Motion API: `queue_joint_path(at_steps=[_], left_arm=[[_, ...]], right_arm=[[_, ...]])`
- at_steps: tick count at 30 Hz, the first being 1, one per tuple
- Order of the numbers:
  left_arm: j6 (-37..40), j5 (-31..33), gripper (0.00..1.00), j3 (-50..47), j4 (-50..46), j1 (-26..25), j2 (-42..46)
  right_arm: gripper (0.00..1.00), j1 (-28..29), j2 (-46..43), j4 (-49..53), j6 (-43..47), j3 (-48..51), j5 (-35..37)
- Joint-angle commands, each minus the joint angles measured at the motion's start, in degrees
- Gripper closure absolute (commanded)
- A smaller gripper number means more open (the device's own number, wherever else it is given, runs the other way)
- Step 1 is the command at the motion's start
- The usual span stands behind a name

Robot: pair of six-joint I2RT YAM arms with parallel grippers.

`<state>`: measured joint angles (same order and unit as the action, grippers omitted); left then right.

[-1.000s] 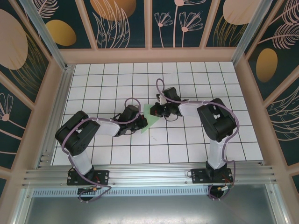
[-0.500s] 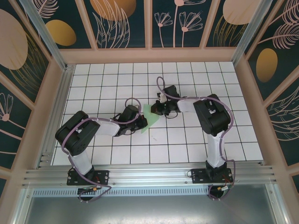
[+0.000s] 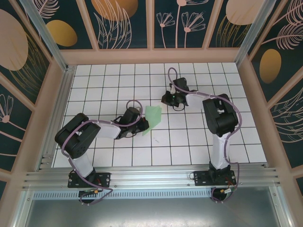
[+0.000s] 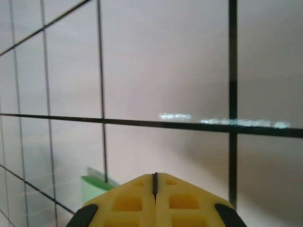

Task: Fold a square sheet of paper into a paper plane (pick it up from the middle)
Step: Fourth fold the wing at the center of the table.

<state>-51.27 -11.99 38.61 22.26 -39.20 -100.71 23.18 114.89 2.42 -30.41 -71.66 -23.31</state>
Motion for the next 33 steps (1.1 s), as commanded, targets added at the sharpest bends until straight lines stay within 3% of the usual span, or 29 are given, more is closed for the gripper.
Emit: queue_joint_path(at_steps=[1,7,13,20,26,33], left_arm=[[0.8,-0.3,1.0,-2.3,-9.7,0.2,-1.3],[0.6,-0.3,1.0,-1.7,-9.3,0.1,-1.9],[0.9,-0.3,1.0,-1.0,-9.7,0.1,-1.8],[1.8,-1.1,1.0,-1.1,-10.3,0.1,-1.5],[4.8,-7.5,1.0,-2.8,-6.9,0.2,0.9],[4.1,-12.0,0.93,-1.3,-1.7,0.1,1.7]], right_arm=[[0.96,3.3,-7.0,0.2,-0.4,2.8,0.0],[0.97,7.8,-4.8,-2.6,-3.1,6.8,-3.5],[0.97,7.8,-0.6,-5.1,-4.2,6.8,-6.6],[0.97,7.8,3.4,-3.8,-4.6,7.2,-4.8],[0.98,7.7,5.8,-1.6,-5.4,7.0,-2.9],[0.98,7.8,6.7,-1.0,-5.9,7.3,-2.5]])
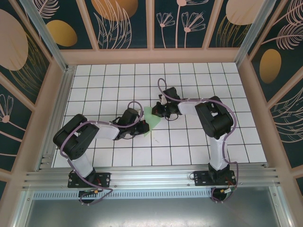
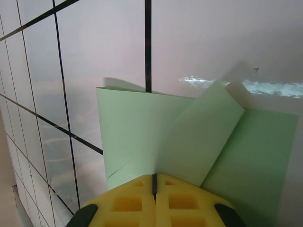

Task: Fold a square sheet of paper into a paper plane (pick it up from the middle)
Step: Fourth fold the wing at the center of the table.

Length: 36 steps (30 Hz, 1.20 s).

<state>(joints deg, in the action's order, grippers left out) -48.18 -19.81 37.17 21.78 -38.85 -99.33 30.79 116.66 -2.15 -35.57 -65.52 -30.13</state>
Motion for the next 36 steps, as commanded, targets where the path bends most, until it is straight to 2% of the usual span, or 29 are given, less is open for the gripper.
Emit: queue_joint_path(at_steps=[1,7,11,14,19,24,27,30,33,36], left_arm=[[1.2,-3.8,0.93,0.3,-1.7,-0.2,-0.1],[3.6,1.2,0.96,-0.1,-9.5,-0.2,-1.0],[3.3,1.0,0.96,-2.1,-9.2,-0.2,0.4],[1.2,-1.4,0.97,-5.8,-5.8,-0.2,0.8],[-5.6,-6.4,0.97,-14.5,6.4,-0.2,3.5],[-10.2,-7.7,0.96,-20.1,14.2,-0.2,5.5],[-8.9,-7.2,0.96,-18.8,11.7,-0.2,8.3],[-6.6,-4.0,0.92,-15.0,3.8,-0.2,13.4],[-4.5,0.9,0.82,-10.4,-4.9,0.6,19.0],[-3.0,6.8,0.7,-7.0,-10.9,2.1,23.3]], right_arm=[[0.98,0.2,4.9,3.6,-0.7,1.2,4.6],[0.98,0.2,5.3,4.3,-0.6,0.9,5.0],[0.98,0.2,5.6,4.9,-0.4,0.7,5.2],[0.98,0.2,5.9,5.5,-0.2,0.2,5.7],[0.98,0.2,6.6,6.3,0.1,-0.4,6.0],[0.98,0.2,6.7,6.6,0.1,-0.4,6.0],[0.98,0.2,6.3,6.7,0.2,-0.6,5.9],[0.97,0.2,4.9,6.9,1.0,-1.5,4.9],[0.92,0.2,1.3,6.8,1.9,-2.7,2.9],[0.81,0.2,-3.3,7.7,2.5,-4.3,2.5]])
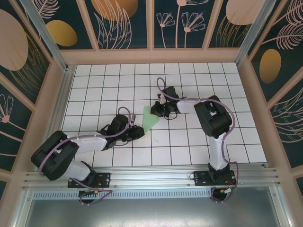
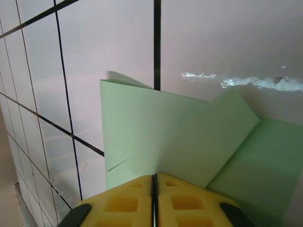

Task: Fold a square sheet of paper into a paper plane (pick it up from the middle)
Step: Fourth fold the wing at the center of the table, then turn over the paper at the center of the table.

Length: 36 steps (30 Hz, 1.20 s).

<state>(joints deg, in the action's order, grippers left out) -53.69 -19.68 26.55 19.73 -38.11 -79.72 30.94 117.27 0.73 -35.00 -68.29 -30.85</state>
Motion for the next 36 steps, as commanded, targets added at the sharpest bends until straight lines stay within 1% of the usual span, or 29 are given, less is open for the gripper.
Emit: queue_joint_path(at_steps=[1,4,5,8,10,12,13,15,18,21,26,29,34,36], left_arm=[[3.1,8.5,0.63,4.7,-10.1,1.9,4.7],[4.3,13.1,0.5,7.1,-12.7,3.6,5.6],[4.5,14.2,0.45,7.8,-13.5,4.1,5.4],[5.8,15.8,0.29,9.3,-14.4,5.8,4.5],[7.3,15.6,0.19,9.5,-13.4,6.6,4.2],[8.6,15.6,0.05,9.2,-11.6,7.2,4.2],[9.4,15.0,0.01,8.8,-10.3,7.5,4.4],[11.2,13.5,0.01,8.7,-9.1,8.2,4.8],[12.0,11.7,0.01,9.3,-9.8,9.4,4.7],[12.0,11.7,0.01,9.6,-10.5,10.1,3.4],[9.9,12.4,0.01,10.8,-12.3,10.6,0.6],[8.5,11.7,0.01,11.0,-11.9,10.8,-0.1],[8.3,11.0,0.01,12.1,-13.5,10.9,-0.2],[8.4,10.9,0.02,11.8,-13.7,10.9,0.3]], right_arm=[[0.76,0.1,-5.3,5.5,2.2,-1.9,3.7],[0.61,0.1,-9.0,6.9,2.2,-1.5,5.8],[0.56,0.1,-9.9,7.3,1.8,-1.1,6.7],[0.42,0.1,-12.2,7.4,0.6,0.7,8.5],[0.38,1.5,-13.0,6.4,-0.1,1.8,8.5],[0.37,2.3,-12.8,6.0,-0.7,2.1,8.6],[0.37,2.8,-12.5,5.5,-0.8,2.3,8.3],[0.37,3.4,-11.7,5.3,-1.4,2.4,7.9],[0.4,3.8,-11.2,3.4,-2.0,3.8,6.7],[0.42,3.9,-10.5,1.7,-2.1,4.6,5.5],[0.48,3.6,-6.9,2.0,-1.1,2.7,4.3],[0.51,3.6,-5.1,2.4,-0.9,1.5,4.1],[0.53,3.7,-4.2,0.4,-1.3,2.0,3.0],[0.58,3.7,-4.2,-1.7,-1.8,2.9,2.3]])
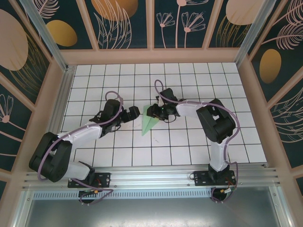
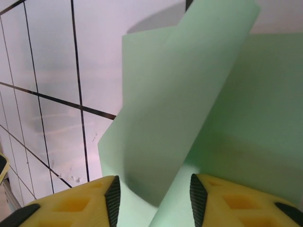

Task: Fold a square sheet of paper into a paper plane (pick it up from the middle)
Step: Turn over the paper at the center of the table.

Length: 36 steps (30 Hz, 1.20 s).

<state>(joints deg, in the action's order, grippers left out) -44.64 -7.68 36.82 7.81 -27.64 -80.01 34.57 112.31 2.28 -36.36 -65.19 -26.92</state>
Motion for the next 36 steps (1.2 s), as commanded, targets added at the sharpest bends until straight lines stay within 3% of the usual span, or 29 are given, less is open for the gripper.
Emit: queue_joint_path(at_steps=[1,7,10,17,23,31,36], left_arm=[[-0.7,-1.1,0.02,1.3,-1.7,0.6,0.7],[-1.0,-2.1,0.01,1.1,-1.7,1.8,1.6],[-1.1,-2.4,0.01,1.0,-1.5,3.4,3.0],[0.3,-3.9,0.02,3.8,-1.6,9.2,3.9],[1.7,-4.7,0.02,10.0,-3.1,14.4,1.2],[3.2,-6.1,0.02,16.6,-5.2,21.5,0.8],[3.3,-7.0,0.02,18.5,-5.8,24.7,1.6]], right_arm=[[0.6,0.1,0.9,-3.9,-0.5,-0.1,-1.7],[0.93,-0.4,1.2,-4.5,-0.1,-1.4,0.2],[0.99,-0.5,-0.8,1.5,2.4,-3.7,3.9],[1.0,-0.4,-11.6,24.4,10.1,-8.7,19.0],[1.0,2.3,-12.7,42.3,13.1,-16.0,40.2],[1.0,9.2,1.9,61.7,6.5,-32.9,67.8],[0.99,13.6,16.4,74.3,-0.5,-44.0,76.5]])
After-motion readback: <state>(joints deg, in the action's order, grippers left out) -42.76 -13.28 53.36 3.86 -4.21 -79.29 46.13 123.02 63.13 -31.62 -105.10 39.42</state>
